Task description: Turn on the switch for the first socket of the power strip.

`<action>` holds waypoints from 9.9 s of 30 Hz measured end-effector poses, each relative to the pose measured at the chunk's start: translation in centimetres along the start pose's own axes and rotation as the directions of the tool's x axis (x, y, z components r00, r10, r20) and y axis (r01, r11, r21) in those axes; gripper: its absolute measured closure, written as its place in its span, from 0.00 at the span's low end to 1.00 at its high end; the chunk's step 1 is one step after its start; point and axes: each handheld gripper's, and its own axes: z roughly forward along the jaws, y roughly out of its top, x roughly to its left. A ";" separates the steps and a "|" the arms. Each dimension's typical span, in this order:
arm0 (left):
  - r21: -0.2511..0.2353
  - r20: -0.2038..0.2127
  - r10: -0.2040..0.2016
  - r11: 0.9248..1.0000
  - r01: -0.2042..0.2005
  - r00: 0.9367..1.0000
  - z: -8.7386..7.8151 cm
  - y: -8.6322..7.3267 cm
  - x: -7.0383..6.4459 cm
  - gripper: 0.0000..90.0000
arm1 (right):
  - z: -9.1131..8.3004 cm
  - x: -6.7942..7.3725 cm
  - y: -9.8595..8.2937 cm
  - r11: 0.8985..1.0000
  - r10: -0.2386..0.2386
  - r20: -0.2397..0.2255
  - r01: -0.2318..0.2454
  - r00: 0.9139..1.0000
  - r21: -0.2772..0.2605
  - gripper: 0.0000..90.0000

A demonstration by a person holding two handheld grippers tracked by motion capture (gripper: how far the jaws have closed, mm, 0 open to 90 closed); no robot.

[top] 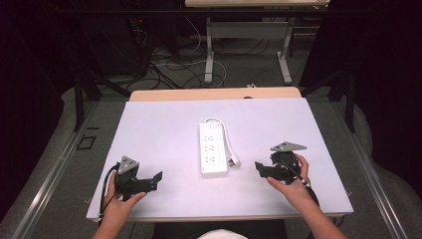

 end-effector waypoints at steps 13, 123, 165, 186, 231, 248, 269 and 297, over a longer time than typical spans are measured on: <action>-0.009 -0.006 -0.007 1.000 0.007 1.000 0.0 -0.1 0.0 0.04 | 0.6 1.6 3.3 0.997 -0.077 -0.045 0.078 0.996 0.025 0.41; 0.017 0.006 -0.005 1.000 0.005 1.000 0.2 -0.1 0.4 0.07 | 14.0 3.1 15.5 0.963 0.140 -0.083 -0.116 0.987 0.242 0.84; 0.018 0.013 -0.014 1.000 0.014 1.000 0.3 -0.2 0.5 0.08 | 18.2 4.2 13.3 0.932 0.157 -0.083 -0.120 0.984 0.341 1.00; 0.025 0.019 -0.012 1.000 0.011 1.000 0.4 0.0 0.4 0.08 | 18.5 4.1 12.8 0.942 0.189 -0.072 -0.161 0.979 0.295 1.00; 0.024 0.018 -0.018 1.000 0.018 1.000 0.3 -0.2 0.7 0.08 | 12.3 2.1 12.4 0.976 0.094 -0.141 -0.063 0.986 0.210 0.61; 0.018 0.007 -0.018 1.000 0.018 1.000 0.4 -0.2 0.5 0.08 | 7.6 -0.9 8.3 0.983 0.059 -0.124 -0.036 0.991 0.179 0.37; 0.016 0.004 -0.028 0.999 0.028 1.000 0.3 -0.2 0.5 0.08 | 2.4 -4.0 1.2 0.994 0.096 -0.092 -0.090 0.991 0.065 0.15; 0.014 -0.002 -0.035 0.999 0.035 0.999 0.4 -0.2 0.5 0.08 | -0.7 -9.0 -5.9 0.994 0.103 0.067 -0.101 0.992 -0.038 0.01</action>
